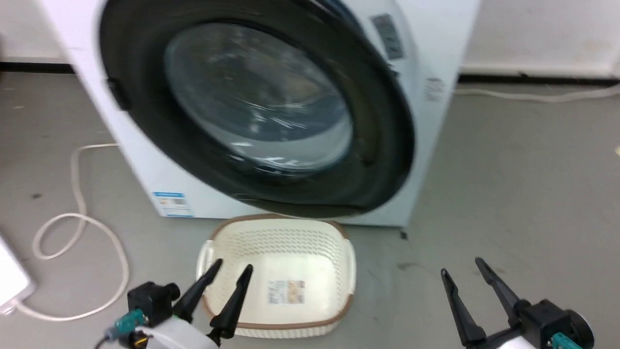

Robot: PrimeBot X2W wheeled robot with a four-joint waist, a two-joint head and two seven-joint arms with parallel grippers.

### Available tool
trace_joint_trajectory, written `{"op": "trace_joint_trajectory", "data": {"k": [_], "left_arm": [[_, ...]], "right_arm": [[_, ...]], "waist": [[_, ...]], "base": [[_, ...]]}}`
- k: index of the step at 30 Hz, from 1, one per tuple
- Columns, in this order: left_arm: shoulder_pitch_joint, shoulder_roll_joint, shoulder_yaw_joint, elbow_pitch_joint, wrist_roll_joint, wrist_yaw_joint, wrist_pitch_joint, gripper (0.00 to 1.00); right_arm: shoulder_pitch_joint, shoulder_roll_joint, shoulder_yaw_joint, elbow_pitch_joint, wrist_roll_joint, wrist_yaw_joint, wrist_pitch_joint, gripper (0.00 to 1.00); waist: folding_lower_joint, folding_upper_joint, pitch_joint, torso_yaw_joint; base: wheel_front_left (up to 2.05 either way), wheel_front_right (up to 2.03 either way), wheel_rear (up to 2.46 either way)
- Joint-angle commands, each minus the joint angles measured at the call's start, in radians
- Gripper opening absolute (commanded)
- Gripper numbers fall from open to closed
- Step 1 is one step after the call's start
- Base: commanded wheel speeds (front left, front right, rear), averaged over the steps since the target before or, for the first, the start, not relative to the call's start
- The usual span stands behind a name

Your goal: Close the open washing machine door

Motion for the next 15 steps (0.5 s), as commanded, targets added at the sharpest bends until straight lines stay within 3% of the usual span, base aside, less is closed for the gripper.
{"op": "trace_joint_trajectory", "data": {"k": [1, 6, 15], "left_arm": [[0.029, -0.016, 0.035, -0.024, 0.097, 0.030, -0.005, 1.00], [0.143, -0.113, 0.217, -0.140, 0.322, 0.111, -0.005, 1.00], [0.238, -0.234, 0.419, -0.205, 0.516, 0.106, -0.005, 1.00]], "right_arm": [[0.023, -0.005, 0.001, -0.008, 0.006, 0.001, -0.004, 1.00], [0.041, -0.003, 0.011, -0.020, 0.003, 0.001, -0.004, 1.00], [0.049, -0.033, 0.056, -0.043, 0.013, 0.001, -0.004, 1.00]], "waist": [[0.0002, 0.0000, -0.050, 0.070], [0.0002, 0.0000, -0.068, 0.121], [0.0002, 0.0000, -0.071, 0.206]], "base": [[0.00, 0.00, 0.00], [0.00, 0.00, 0.00], [0.00, 0.00, 0.00]]}}
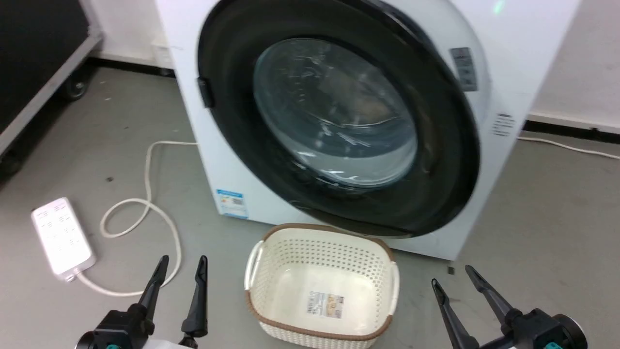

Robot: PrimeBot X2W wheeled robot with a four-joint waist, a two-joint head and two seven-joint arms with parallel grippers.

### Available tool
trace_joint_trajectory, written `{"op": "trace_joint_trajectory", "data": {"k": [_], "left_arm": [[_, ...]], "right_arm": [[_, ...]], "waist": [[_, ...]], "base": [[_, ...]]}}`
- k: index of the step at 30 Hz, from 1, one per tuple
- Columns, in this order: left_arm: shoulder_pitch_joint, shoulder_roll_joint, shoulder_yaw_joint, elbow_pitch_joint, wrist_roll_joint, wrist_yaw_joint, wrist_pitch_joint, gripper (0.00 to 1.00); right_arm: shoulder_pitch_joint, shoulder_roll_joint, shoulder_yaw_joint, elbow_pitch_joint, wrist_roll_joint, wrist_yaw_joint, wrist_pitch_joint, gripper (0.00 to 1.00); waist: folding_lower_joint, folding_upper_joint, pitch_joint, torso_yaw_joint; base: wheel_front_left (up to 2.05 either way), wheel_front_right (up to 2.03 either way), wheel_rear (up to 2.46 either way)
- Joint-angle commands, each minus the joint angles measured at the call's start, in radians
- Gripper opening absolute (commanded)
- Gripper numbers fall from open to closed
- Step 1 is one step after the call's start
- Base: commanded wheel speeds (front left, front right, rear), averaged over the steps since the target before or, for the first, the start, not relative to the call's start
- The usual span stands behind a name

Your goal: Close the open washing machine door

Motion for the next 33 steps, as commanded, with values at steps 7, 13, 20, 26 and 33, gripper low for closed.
{"op": "trace_joint_trajectory", "data": {"k": [7, 13, 20, 26, 33], "left_arm": [[-0.018, -0.058, 0.041, 0.011, 0.132, -0.064, -0.005, 1.00], [-0.060, -0.089, 0.025, 0.015, 0.185, -0.089, -0.005, 1.00], [-0.104, -0.126, 0.008, 0.015, 0.207, -0.107, -0.005, 1.00], [-0.137, -0.145, -0.001, 0.018, 0.209, -0.114, -0.005, 1.00], [-0.175, -0.159, 0.004, 0.025, 0.208, -0.120, -0.005, 1.00]], "right_arm": [[-0.135, -0.063, 0.039, 0.021, 0.021, 0.001, 0.070, 0.00], [-0.333, -0.165, 0.045, 0.097, 0.080, 0.001, 0.164, 0.00], [-0.540, -0.287, 0.014, 0.237, 0.189, 0.001, 0.242, 0.00], [-0.685, -0.366, 0.029, 0.355, 0.243, 0.001, 0.263, 0.00], [-0.940, -0.407, -0.012, 0.598, 0.244, 0.001, 0.268, 0.00]], "waist": [[0.0002, 0.0000, 0.079, 0.094], [0.0002, 0.0000, 0.148, 0.134], [0.0002, 0.0000, 0.222, 0.183], [0.0002, 0.0000, 0.272, 0.215], [0.0002, 0.0000, 0.319, 0.238]], "base": [[0.00, 0.00, 0.00], [0.00, 0.00, 0.00], [0.00, 0.00, 0.00], [0.00, 0.00, 0.00], [0.00, 0.00, 0.00]]}}
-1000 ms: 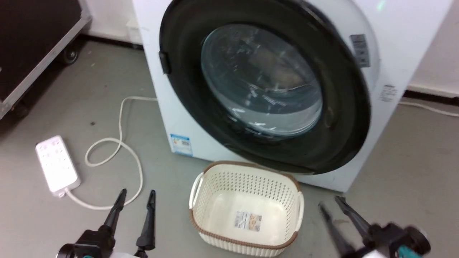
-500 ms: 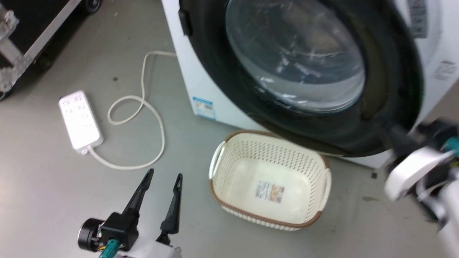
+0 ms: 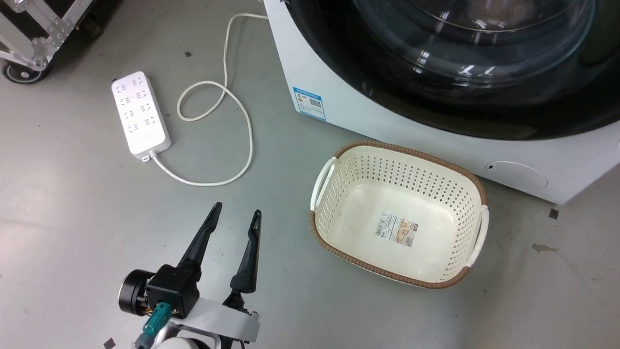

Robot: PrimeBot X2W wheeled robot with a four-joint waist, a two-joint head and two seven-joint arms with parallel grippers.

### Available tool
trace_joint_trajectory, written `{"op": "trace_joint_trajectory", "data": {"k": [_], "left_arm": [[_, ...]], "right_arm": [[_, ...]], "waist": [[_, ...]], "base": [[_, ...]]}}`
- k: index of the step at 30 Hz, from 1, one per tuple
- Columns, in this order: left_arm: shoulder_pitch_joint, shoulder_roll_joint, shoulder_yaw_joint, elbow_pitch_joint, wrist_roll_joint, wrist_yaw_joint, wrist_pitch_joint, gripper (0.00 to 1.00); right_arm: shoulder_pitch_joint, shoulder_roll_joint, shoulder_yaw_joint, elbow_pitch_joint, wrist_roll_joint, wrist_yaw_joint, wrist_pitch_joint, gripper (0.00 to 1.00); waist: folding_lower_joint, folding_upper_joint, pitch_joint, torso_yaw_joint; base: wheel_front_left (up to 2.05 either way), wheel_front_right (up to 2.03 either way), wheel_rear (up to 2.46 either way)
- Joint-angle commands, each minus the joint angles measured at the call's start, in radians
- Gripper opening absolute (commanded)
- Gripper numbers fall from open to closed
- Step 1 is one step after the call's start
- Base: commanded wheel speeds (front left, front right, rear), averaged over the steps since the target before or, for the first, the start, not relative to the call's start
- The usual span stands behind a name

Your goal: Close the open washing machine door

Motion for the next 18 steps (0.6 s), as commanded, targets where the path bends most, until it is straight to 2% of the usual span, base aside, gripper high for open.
{"op": "trace_joint_trajectory", "data": {"k": [1, 7, 8, 9, 14, 18], "left_arm": [[-0.015, -0.002, 0.002, 0.004, 0.004, -0.005, -0.005, 1.00], [-0.010, -0.004, 0.010, 0.010, 0.009, -0.002, -0.005, 1.00], [-0.009, -0.004, 0.013, 0.012, 0.009, -0.003, -0.005, 1.00], [-0.007, -0.004, 0.015, 0.014, 0.011, -0.003, -0.005, 1.00], [0.010, -0.005, 0.031, 0.031, 0.018, -0.006, -0.005, 1.00], [0.036, 0.000, 0.048, 0.061, 0.020, -0.009, -0.005, 1.00]], "right_arm": [[-0.051, -0.002, -0.033, 0.048, -0.005, -0.002, -0.014, 0.00], [-0.080, 0.047, -0.035, 0.129, -0.012, -0.002, -0.068, 0.00], [-0.072, 0.055, -0.028, 0.136, -0.010, -0.002, -0.084, 0.39], [-0.060, 0.065, -0.020, 0.142, -0.006, -0.002, -0.097, 1.00], [0.051, 0.116, 0.025, 0.148, 0.034, -0.002, -0.174, 1.00], [0.177, 0.150, 0.064, 0.101, 0.062, -0.002, -0.245, 1.00]], "waist": [[-0.0002, 0.0000, 0.002, -0.001], [-0.0002, 0.0000, -0.027, -0.028], [-0.0002, 0.0000, -0.037, -0.035], [-0.0002, 0.0000, -0.047, -0.043], [-0.0002, 0.0000, -0.123, -0.096], [-0.0002, 0.0000, -0.201, -0.148]], "base": [[0.00, 0.00, 0.00], [0.00, 0.00, 0.00], [0.00, 0.00, 0.00], [0.00, 0.00, 0.00], [0.00, 0.00, 0.00], [0.00, 0.00, 0.00]]}}
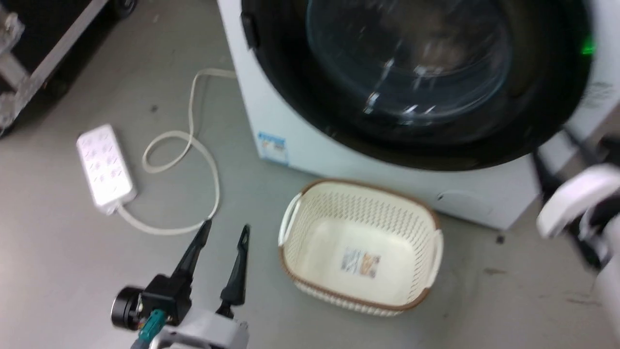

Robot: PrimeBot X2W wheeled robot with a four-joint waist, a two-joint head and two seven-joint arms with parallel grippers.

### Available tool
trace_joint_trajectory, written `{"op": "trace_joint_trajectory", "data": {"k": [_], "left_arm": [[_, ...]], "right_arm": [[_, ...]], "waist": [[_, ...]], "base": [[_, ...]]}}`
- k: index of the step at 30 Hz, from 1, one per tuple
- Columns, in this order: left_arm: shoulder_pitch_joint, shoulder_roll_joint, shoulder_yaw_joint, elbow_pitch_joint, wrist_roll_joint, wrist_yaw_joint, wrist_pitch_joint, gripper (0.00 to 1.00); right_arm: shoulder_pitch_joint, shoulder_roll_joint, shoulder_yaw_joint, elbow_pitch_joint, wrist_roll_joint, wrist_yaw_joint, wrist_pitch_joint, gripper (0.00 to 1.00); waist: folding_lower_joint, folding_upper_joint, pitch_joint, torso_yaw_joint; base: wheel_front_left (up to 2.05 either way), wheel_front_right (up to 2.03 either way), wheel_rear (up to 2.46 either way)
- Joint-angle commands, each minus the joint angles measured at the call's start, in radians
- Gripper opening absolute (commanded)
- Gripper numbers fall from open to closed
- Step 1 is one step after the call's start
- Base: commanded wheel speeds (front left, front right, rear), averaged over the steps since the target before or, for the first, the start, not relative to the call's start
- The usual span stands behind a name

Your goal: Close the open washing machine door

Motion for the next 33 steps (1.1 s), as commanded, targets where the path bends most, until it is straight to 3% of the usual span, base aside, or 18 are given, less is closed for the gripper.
{"op": "trace_joint_trajectory", "data": {"k": [1, 7, 11, 12, 13, 16, 21, 25, 26, 33], "left_arm": [[0.022, 0.005, 0.011, 0.012, 0.004, -0.002, -0.005, 1.00], [0.072, 0.014, 0.049, 0.044, -0.001, 0.000, -0.005, 1.00], [0.093, 0.016, 0.064, 0.054, -0.003, 0.001, -0.005, 1.00], [0.093, 0.016, 0.064, 0.054, -0.003, 0.001, -0.005, 1.00], [0.098, 0.016, 0.067, 0.058, -0.003, 0.001, -0.005, 1.00], [0.101, 0.018, 0.067, 0.066, -0.001, -0.001, -0.005, 1.00], [0.109, 0.019, 0.067, 0.073, 0.004, -0.002, -0.005, 1.00], [0.116, 0.021, 0.062, 0.083, 0.010, -0.003, -0.005, 1.00], [0.107, 0.020, 0.058, 0.087, 0.009, 0.000, 0.001, 0.00], [0.106, 0.019, 0.058, 0.082, 0.012, 0.003, 0.008, 0.00]], "right_arm": [[0.048, 0.001, 0.022, -0.031, -0.018, -0.001, -0.021, 1.00], [0.273, 0.081, -0.047, -0.213, -0.093, -0.001, -0.043, 1.00], [0.439, 0.185, -0.172, -0.375, -0.181, -0.001, -0.044, 1.00], [0.439, 0.185, -0.172, -0.375, -0.181, -0.001, -0.044, 1.00], [0.519, 0.240, -0.224, -0.454, -0.246, -0.001, -0.044, 1.00], [0.624, 0.309, -0.274, -0.561, -0.330, -0.001, -0.044, 1.00], [0.732, 0.346, -0.291, -0.670, -0.406, -0.001, -0.044, 1.00], [0.766, 0.349, -0.288, -0.689, -0.405, -0.001, -0.044, 1.00], [0.761, 0.345, -0.286, -0.684, -0.399, 0.000, -0.040, 0.00], [0.758, 0.345, -0.286, -0.685, -0.399, 0.000, -0.033, 0.00]], "waist": [[0.0001, -0.0001, -0.074, -0.064], [0.0001, -0.0001, -0.151, -0.149], [0.0001, -0.0001, -0.170, -0.188], [0.0001, -0.0001, -0.170, -0.188], [0.0001, -0.0001, -0.175, -0.202], [0.0001, -0.0001, -0.179, -0.216], [0.0001, -0.0001, -0.182, -0.231], [0.0001, -0.0001, -0.182, -0.236], [0.0001, -0.0001, -0.181, -0.237], [0.0001, -0.0001, -0.180, -0.239]], "base": [[0.00, 0.00, 0.00], [0.00, 0.00, 0.00], [0.00, 0.00, 0.00], [0.00, 0.00, 0.00], [0.00, 0.00, 0.00], [0.00, 0.00, 0.00], [0.00, 0.00, 0.00], [0.00, 0.00, 0.00], [0.00, 0.00, 0.00], [0.00, 0.00, 0.00]]}}
